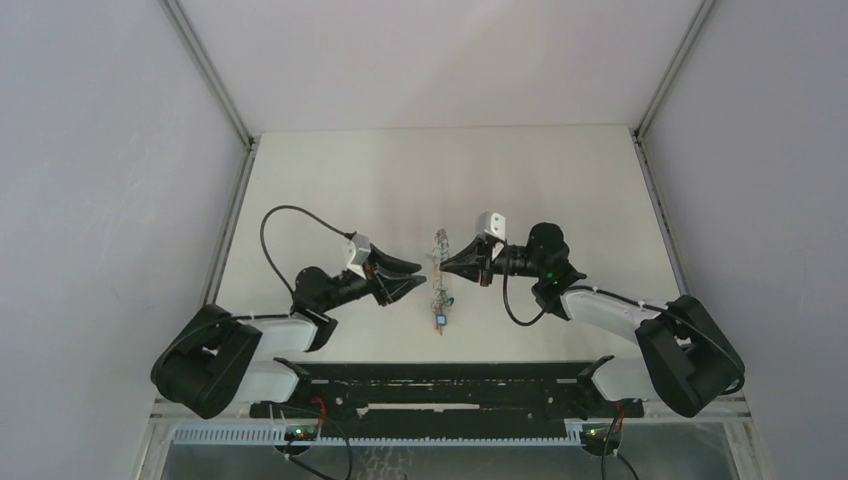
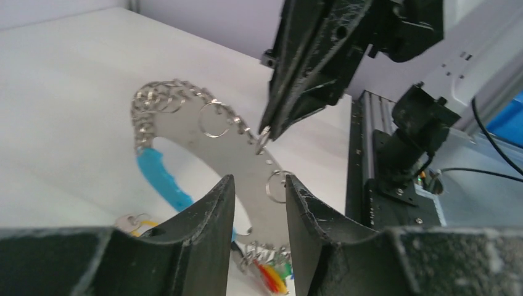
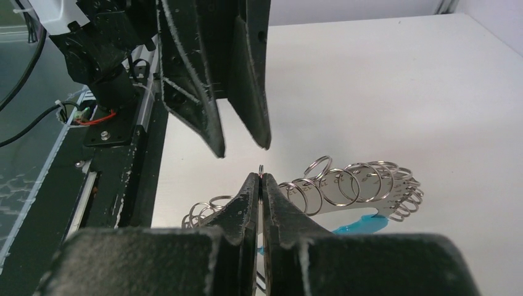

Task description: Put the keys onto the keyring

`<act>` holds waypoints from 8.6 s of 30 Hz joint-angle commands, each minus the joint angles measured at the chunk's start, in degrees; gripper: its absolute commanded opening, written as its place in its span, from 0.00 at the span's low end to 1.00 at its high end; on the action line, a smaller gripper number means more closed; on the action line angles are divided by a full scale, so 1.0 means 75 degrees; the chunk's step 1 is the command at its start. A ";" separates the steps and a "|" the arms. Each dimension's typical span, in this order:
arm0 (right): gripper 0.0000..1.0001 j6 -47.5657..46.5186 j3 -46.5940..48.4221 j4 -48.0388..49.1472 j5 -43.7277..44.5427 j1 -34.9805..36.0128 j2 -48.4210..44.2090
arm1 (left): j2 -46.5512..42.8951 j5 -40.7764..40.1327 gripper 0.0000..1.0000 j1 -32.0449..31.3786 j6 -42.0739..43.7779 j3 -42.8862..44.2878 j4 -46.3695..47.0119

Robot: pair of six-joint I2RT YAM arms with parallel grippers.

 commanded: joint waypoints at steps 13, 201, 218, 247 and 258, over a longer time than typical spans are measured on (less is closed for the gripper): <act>0.00 0.0201 0.0352 0.1035 -0.0655 0.0413 0.0341 | 0.0704 0.0947 0.40 -0.0325 0.0375 0.0713 0.0714; 0.29 0.1865 0.2048 0.4899 -0.3025 0.0693 0.4021 | -0.0967 -0.3160 0.00 -0.2239 0.5451 0.7062 -1.5751; 0.17 0.1742 0.2540 0.4233 -0.3523 0.0869 0.4504 | -0.0758 -0.3039 0.00 -0.2245 0.5573 0.7220 -1.5786; 0.15 0.1583 0.2680 0.3921 -0.3609 0.0931 0.4655 | -0.0714 -0.3170 0.00 -0.2252 0.5473 0.7149 -1.5289; 0.00 0.2040 0.2616 0.4509 -0.3535 0.0820 0.4642 | -0.1001 -0.3381 0.05 -0.2245 0.5157 0.6721 -1.4856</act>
